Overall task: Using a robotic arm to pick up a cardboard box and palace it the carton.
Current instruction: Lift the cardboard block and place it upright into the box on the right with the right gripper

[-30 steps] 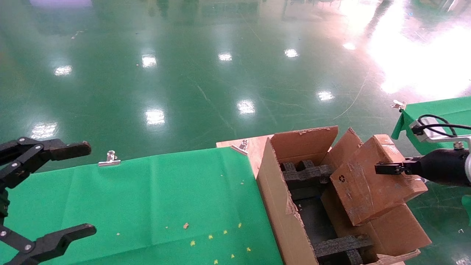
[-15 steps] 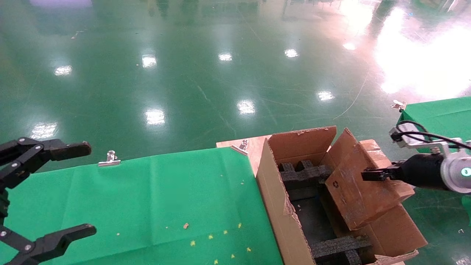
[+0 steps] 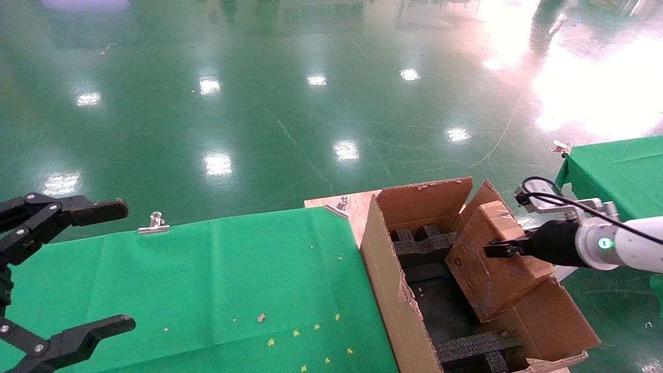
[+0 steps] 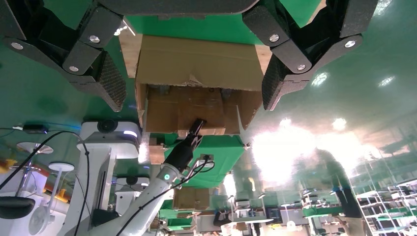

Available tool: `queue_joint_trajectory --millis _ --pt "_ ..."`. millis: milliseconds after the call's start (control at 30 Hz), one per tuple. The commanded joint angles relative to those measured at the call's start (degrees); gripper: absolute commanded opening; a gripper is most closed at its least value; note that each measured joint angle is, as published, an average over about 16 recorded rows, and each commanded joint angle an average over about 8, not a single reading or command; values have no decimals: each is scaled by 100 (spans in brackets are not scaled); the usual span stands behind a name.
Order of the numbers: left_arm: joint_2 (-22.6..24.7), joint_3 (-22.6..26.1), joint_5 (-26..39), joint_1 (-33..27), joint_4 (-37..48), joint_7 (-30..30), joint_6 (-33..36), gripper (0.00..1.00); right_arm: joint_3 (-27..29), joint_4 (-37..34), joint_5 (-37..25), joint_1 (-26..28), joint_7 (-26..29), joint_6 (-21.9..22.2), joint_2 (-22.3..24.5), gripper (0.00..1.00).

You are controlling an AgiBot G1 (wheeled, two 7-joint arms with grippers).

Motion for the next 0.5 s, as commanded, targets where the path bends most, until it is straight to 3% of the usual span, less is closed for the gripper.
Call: queue_joint_trajectory --millis 33,500 --pt "0 0 0 0 0 0 0 100 -31 -61 -40 -85 75 91 -114 0" --pt "-1 2 -1 0 0 1 -1 100 -114 -349 -11 -402 238 237 -446 0"
